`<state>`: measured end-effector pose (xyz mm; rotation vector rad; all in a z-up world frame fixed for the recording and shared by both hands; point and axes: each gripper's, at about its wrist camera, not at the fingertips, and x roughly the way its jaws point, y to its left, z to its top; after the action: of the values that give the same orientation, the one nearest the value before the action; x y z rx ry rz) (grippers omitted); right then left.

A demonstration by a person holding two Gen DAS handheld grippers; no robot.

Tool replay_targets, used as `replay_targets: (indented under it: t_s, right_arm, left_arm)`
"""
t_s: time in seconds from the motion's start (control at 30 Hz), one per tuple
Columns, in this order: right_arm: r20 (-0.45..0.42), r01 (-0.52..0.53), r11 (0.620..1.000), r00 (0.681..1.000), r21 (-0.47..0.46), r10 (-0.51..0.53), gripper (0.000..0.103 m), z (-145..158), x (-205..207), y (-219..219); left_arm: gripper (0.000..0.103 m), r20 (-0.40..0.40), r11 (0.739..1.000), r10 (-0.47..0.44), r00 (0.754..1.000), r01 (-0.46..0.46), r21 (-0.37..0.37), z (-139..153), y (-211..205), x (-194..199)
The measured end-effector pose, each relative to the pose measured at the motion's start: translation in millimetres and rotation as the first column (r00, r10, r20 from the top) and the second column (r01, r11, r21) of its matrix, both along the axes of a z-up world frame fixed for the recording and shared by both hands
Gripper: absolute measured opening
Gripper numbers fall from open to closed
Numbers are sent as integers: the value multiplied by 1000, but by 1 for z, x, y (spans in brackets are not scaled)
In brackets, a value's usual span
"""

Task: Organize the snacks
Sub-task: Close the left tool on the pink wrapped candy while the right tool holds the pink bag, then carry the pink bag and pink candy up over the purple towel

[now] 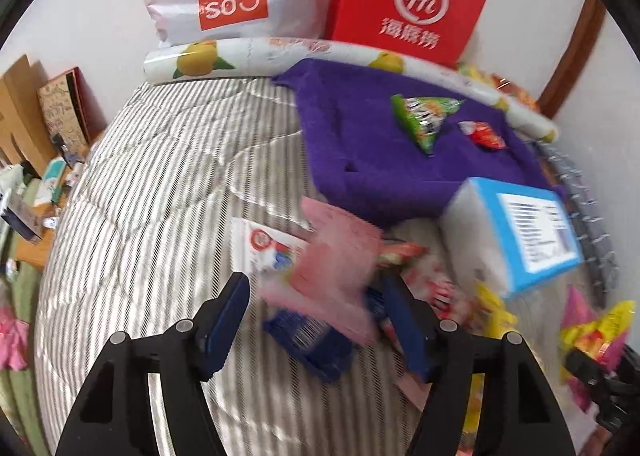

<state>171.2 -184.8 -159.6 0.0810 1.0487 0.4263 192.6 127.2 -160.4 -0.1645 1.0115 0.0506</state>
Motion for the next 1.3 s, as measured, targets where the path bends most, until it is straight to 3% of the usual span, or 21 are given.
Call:
replay_targets:
  t_s: [0.17, 0.23, 0.27, 0.33, 0.73, 1.3]
  right_arm:
    - [-22, -5, 1000, 1000, -12, 5, 56, -8, 7, 3]
    - [-30, -6, 1000, 1000, -15, 5, 56, -11, 10, 4]
    - [-34, -8, 1000, 999, -13, 7, 56, -12, 11, 5]
    - [-33, -13, 1000, 999, -11, 12, 56, -12, 11, 5]
    - [21, -14, 999, 1000, 36, 13, 56, 13, -5, -5]
    - [92, 15, 1000, 996, 23, -17, 56, 51, -10, -22]
  left_arm:
    - [67, 20, 998, 2, 1000, -1, -59, -7, 5, 14]
    - [50, 42, 998, 0, 999, 3, -66, -7, 4, 15]
    - [37, 49, 998, -1, 999, 5, -69, -6, 3, 15]
    - [31, 51, 996, -17, 999, 21, -86, -6, 2, 14]
    - [30, 103, 993, -57, 993, 67, -96, 25, -13, -31]
    - [30, 170, 967, -222, 960, 240, -89, 75, -93, -63]
